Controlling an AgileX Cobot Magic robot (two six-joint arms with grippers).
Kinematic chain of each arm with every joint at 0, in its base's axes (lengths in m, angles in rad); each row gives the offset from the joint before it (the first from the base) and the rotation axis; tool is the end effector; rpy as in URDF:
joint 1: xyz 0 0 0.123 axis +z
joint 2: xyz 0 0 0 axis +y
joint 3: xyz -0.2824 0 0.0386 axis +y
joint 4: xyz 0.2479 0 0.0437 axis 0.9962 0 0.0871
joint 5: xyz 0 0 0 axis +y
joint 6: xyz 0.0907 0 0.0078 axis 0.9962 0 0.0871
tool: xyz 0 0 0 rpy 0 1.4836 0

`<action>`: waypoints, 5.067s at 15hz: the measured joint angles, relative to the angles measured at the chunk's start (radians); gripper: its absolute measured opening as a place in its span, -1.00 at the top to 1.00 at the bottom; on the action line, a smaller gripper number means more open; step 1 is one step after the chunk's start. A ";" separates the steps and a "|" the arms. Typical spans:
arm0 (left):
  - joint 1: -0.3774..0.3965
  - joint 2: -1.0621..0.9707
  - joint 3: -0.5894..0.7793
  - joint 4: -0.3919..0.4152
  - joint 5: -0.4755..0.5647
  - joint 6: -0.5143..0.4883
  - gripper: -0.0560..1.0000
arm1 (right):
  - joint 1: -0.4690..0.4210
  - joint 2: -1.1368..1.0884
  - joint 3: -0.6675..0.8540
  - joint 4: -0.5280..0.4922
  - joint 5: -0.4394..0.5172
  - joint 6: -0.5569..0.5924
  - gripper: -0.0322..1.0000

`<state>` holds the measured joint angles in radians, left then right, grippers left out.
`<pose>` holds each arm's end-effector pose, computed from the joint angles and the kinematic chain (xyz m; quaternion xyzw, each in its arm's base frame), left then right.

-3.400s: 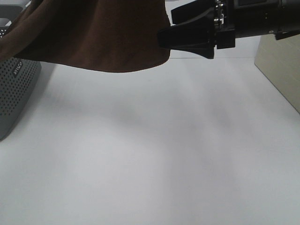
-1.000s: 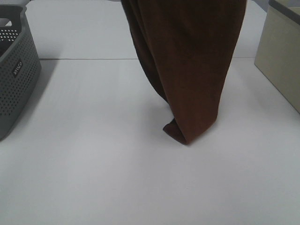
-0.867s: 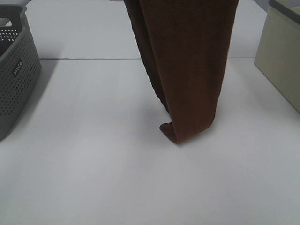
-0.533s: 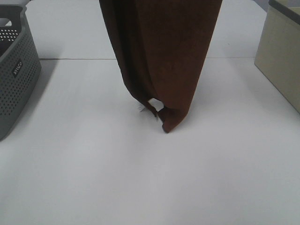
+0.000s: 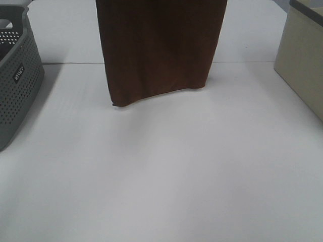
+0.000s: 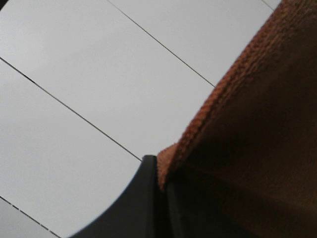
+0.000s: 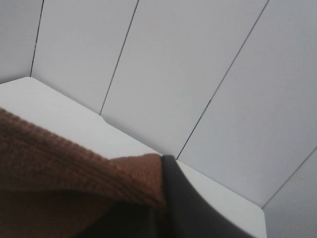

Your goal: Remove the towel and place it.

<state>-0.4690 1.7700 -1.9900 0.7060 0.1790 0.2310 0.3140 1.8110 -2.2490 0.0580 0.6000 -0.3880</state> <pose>0.3752 -0.1782 0.5042 0.3801 0.5209 0.2104 0.7348 0.3808 0.1268 0.5260 -0.2459 0.6903 0.0031 0.6805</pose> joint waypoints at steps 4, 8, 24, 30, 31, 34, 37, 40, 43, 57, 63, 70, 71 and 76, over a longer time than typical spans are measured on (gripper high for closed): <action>0.077 0.061 0.000 -0.010 -0.189 -0.038 0.89 | 0.000 0.064 0.000 0.014 -0.164 0.000 0.92; 0.162 0.188 -0.069 -0.054 -0.360 -0.040 0.89 | 0.000 0.162 -0.060 0.079 -0.315 -0.004 0.92; 0.156 0.422 -0.415 -0.205 -0.053 -0.043 0.89 | 0.000 0.251 -0.148 0.098 -0.192 -0.045 0.92; 0.109 0.412 -0.415 -0.506 0.780 -0.038 0.89 | 0.000 0.247 -0.148 0.128 0.275 0.056 0.92; 0.107 0.400 -0.415 -0.514 0.858 -0.080 0.89 | 0.000 0.238 -0.148 0.128 0.352 0.063 0.92; 0.105 0.314 -0.416 -0.533 1.007 -0.172 0.89 | 0.006 0.188 -0.148 0.133 0.518 0.087 0.92; 0.105 0.241 -0.411 -0.543 1.023 -0.191 0.89 | 0.008 0.168 -0.148 0.140 0.607 0.088 0.92; 0.105 0.115 -0.221 -0.574 1.022 -0.207 0.89 | 0.009 0.110 -0.099 0.169 0.615 0.130 0.92; 0.059 -0.071 0.027 -0.584 1.016 -0.217 0.89 | 0.011 -0.044 0.138 0.219 0.618 0.141 0.92; -0.113 -0.527 0.763 -0.798 0.970 -0.263 0.89 | 0.018 -0.619 1.003 0.276 0.616 0.141 0.92; -0.113 -0.530 0.982 -0.930 0.952 -0.247 0.89 | 0.018 -0.638 1.185 0.322 0.614 0.182 0.92; -0.113 -0.530 1.136 -1.049 0.967 -0.201 0.89 | 0.018 -0.640 1.440 0.400 0.610 0.192 0.92; -0.113 -0.531 1.166 -1.077 0.966 -0.197 0.89 | 0.018 -0.640 1.475 0.408 0.610 0.192 0.92; -0.176 -0.459 1.242 -1.158 0.967 -0.142 0.89 | 0.018 -0.641 1.583 0.406 0.611 0.191 0.92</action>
<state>-0.6450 1.3110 -0.7480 -0.4520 1.1460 0.0890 0.3320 1.1700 -0.6660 0.4640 1.2110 -0.1970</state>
